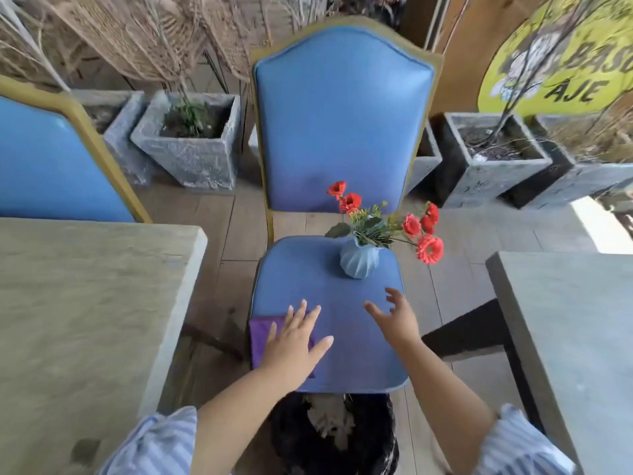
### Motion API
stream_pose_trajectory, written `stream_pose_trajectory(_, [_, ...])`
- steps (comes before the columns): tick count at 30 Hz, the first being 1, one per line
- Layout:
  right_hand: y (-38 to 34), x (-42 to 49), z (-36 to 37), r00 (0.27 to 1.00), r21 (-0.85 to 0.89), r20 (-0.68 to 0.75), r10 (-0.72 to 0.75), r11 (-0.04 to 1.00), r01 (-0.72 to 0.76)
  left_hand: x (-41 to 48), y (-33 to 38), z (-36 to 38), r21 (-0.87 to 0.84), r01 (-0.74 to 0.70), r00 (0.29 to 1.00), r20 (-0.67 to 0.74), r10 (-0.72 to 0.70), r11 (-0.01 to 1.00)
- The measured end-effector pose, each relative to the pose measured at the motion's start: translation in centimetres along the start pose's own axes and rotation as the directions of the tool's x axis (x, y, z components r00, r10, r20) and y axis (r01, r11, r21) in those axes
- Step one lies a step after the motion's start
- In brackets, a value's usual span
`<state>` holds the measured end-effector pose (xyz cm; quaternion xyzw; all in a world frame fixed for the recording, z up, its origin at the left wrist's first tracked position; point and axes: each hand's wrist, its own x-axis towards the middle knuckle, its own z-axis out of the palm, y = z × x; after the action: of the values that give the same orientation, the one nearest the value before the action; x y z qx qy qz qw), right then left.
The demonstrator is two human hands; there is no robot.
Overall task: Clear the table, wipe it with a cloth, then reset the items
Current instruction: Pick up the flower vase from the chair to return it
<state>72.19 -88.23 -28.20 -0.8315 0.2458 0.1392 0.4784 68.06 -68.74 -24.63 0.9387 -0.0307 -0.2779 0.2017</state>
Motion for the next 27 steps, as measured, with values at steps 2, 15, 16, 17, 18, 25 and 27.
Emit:
stream_pose_trajectory(2, [0.4,4.1,1.1,1.000,0.051,-0.020,0.023,0.998,-0.022,3.0,-0.6,0.7,0.025,0.024,1.000,-0.011,-0.024,0.999])
stream_pose_trajectory(15, [2.4,19.1,8.0,0.979,0.023,-0.179,-0.097,0.994,0.103,11.6,-3.8,7.1,-0.048,0.153,0.988,-0.003,-0.153,0.987])
stream_pose_trajectory(16, [2.2,19.1,8.0,0.977,0.010,-0.188,-0.102,0.994,0.106,11.4,-3.9,7.2,-0.054,0.158,0.987,0.001,-0.158,0.986])
stream_pose_trajectory(17, [1.9,18.9,7.8,0.975,0.006,-0.193,-0.110,0.994,0.113,11.2,-3.8,7.2,-0.060,0.160,0.987,0.003,-0.160,0.985])
stream_pose_trajectory(18, [1.7,18.6,7.6,0.975,0.005,-0.191,-0.115,0.993,0.119,10.9,-3.8,7.2,-0.067,0.161,0.987,0.004,-0.161,0.985])
stream_pose_trajectory(25, [1.5,8.9,4.8,0.976,0.028,-0.182,-0.121,0.991,0.128,4.4,-2.0,4.4,-0.159,0.119,0.993,-0.007,-0.122,0.980])
stream_pose_trajectory(27, [0.6,4.4,3.1,0.979,0.037,-0.168,-0.116,0.992,0.123,0.9,-1.2,3.2,-0.178,0.080,0.995,-0.038,-0.088,0.981])
